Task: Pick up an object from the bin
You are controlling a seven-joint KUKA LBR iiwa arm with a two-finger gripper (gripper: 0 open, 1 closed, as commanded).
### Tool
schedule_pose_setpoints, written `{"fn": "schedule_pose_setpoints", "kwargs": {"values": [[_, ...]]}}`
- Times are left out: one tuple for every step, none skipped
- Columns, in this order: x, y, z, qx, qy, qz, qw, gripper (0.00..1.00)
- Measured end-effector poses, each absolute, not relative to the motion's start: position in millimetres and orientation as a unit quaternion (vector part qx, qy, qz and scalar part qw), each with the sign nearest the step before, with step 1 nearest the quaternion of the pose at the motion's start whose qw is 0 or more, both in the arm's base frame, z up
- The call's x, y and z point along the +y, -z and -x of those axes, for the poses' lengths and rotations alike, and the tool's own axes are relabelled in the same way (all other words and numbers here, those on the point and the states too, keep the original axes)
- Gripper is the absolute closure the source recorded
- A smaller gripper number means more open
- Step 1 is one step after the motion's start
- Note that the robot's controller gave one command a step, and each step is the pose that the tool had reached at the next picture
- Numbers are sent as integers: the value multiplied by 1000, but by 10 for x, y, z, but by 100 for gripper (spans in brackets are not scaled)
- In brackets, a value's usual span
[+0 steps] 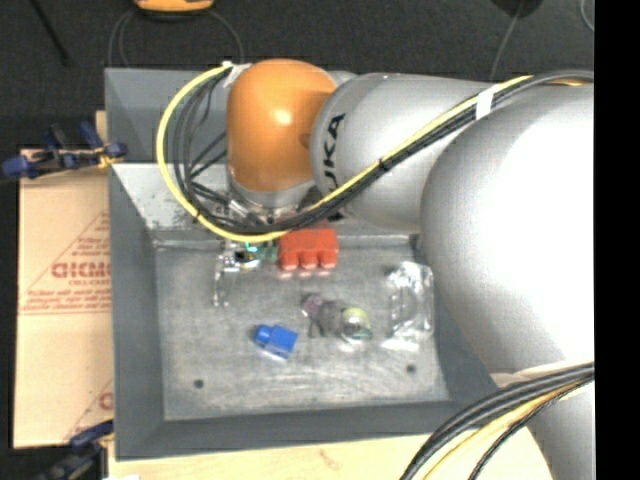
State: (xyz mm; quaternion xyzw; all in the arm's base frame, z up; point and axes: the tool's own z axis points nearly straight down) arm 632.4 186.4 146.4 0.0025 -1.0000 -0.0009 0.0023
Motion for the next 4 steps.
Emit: {"fn": "schedule_pose_setpoints", "kwargs": {"values": [[1870, -1146, -6477, -1000, 1, 2, -1, 0], [1192, -786, -6301, -999, 4, -44, -14, 0], [790, -1140, -6426, -994, -1, -105, -4, 0], [572, -748, -5815, -998, 3, -69, -10, 0]]}}
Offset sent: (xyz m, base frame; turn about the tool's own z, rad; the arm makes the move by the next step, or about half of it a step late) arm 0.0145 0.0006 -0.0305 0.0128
